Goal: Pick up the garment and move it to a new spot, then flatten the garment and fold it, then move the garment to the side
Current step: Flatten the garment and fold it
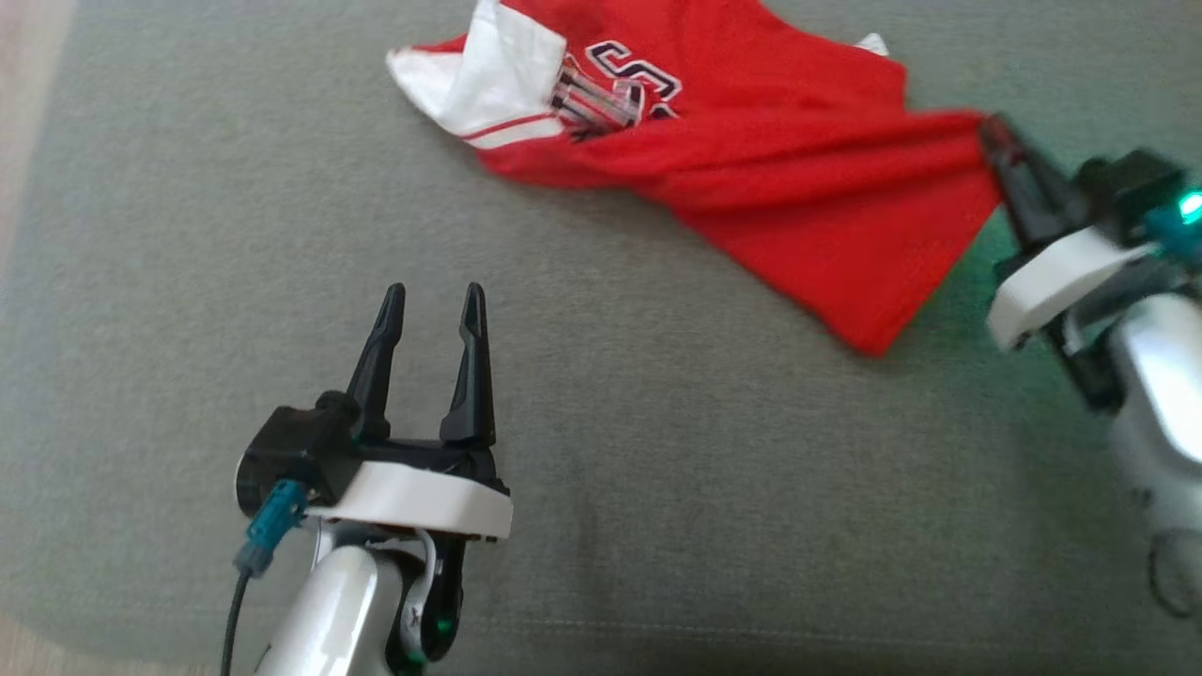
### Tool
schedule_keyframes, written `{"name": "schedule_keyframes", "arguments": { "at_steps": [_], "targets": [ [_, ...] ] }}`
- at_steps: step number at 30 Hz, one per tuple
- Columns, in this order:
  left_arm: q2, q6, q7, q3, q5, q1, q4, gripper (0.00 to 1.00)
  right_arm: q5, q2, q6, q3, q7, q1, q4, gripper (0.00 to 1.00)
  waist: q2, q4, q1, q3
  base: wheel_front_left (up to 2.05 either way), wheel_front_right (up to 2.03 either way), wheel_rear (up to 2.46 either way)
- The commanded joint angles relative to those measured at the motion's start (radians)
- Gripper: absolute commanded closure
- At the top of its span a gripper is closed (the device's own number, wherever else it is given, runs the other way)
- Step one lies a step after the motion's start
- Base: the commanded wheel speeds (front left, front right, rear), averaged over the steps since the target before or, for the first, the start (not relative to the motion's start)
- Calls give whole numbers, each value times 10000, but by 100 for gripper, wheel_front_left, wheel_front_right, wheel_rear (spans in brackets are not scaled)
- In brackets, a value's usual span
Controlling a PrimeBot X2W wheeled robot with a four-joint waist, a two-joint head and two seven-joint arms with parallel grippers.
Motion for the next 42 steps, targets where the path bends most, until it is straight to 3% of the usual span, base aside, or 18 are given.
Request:
{"name": "schedule_keyframes", "arguments": {
  "at_steps": [1,6,10,17,22,31,32,34,35,36,42],
  "targets": [
    [56,-17,-78,349,115,-254,-308,0,-198,-219,65,-139,-175,-339,-462,100,0,-184,0,-48,0,0,0],
    [56,-57,-78,387,198,-277,-279,0,-840,-268,65,-708,-437,-421,-1257,100,0,-581,0,-105,0,0,0],
    [56,-79,-78,423,273,-285,-256,0,-1053,-185,65,-534,-429,-18,-2154,100,0,-866,0,-149,0,0,0],
    [56,-133,-78,555,345,-269,-240,0,-741,-47,65,51,-51,1808,-3861,100,0,-1171,0,-179,0,0,0],
    [56,-152,-78,677,405,-266,-243,0,-565,501,65,481,226,3573,-4958,100,0,-1378,0,-179,0,0,0],
    [56,-244,-78,803,438,-288,-142,0,-647,1193,65,1677,341,4900,-4904,100,0,-1470,0,-292,0,0,0],
    [56,-251,-78,799,437,-283,-130,0,-676,1211,65,1757,322,4925,-4775,88,0,-1457,0,-314,0,0,0],
    [56,-260,-78,787,437,-259,-109,0,-674,1242,65,1875,300,4973,-4507,50,0,-1418,0,-376,0,0,0],
    [56,-258,-78,783,437,-241,-103,0,-661,1261,65,1902,255,4986,-4404,14,0,-1400,0,-408,0,0,0],
    [56,-255,-78,781,438,-219,-97,0,-597,1284,65,1924,236,5007,-4304,0,0,-1383,0,-437,0,0,0],
    [56,-253,-78,832,402,-47,-19,0,-199,1326,65,1370,-168,5190,-4268,0,0,-1328,0,-692,0,0,0]
  ]
}}
